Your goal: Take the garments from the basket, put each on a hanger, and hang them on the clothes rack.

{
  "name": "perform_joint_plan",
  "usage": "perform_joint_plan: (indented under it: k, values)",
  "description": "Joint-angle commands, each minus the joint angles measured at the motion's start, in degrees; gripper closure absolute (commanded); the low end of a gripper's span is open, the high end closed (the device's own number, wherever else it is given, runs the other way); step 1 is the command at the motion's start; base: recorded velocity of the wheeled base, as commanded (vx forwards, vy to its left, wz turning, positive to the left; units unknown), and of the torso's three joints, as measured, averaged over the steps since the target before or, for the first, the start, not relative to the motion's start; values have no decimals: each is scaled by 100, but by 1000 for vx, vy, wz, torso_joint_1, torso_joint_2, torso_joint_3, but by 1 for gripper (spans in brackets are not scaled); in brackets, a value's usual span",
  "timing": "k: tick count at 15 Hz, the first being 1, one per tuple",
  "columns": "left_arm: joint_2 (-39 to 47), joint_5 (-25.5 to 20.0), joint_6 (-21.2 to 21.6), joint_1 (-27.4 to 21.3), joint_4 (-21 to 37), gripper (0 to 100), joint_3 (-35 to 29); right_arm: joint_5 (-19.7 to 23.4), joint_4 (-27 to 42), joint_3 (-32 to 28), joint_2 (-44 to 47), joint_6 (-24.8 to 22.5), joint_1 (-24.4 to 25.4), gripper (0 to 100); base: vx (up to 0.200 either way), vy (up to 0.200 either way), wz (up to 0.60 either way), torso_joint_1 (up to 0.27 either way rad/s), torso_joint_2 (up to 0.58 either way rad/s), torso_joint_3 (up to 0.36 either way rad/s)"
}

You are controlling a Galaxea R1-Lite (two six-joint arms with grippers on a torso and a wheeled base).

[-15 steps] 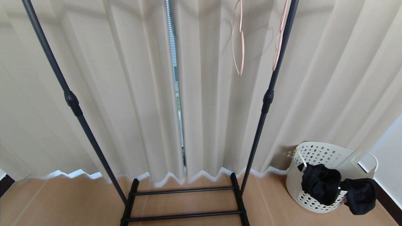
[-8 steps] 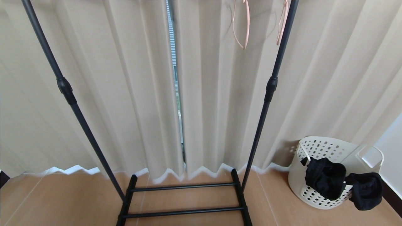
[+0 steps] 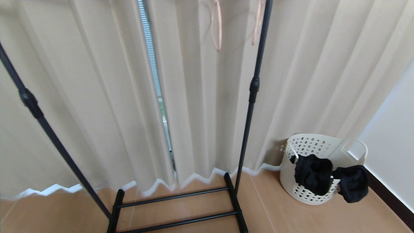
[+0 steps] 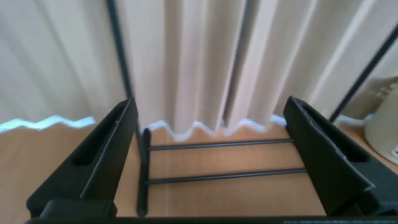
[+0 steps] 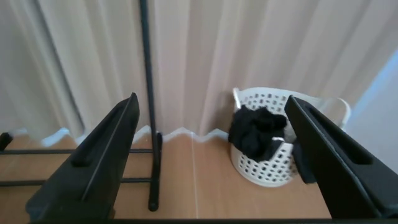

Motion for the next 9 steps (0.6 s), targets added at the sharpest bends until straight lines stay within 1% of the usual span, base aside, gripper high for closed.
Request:
perform_joint_plan:
  k: [1,2,5,9]
  values:
    - [8,2,-6,-2,4,0,0,3,-1,0,11,5,2,0,0,0,-600,-2,2,2]
    - [8,2,-6,-2,4,0,0,3,-1,0,2,5,2,0,0,0,-600,7,2,-2]
    - [8,2,-6,-2,4,0,0,3,-1,0,2,-4,2,0,0,0,0,0,0,0]
    - [8,2,-6,-2,4,0,0,3,-1,0,2,5,2,0,0,-200,0,1,4,2]
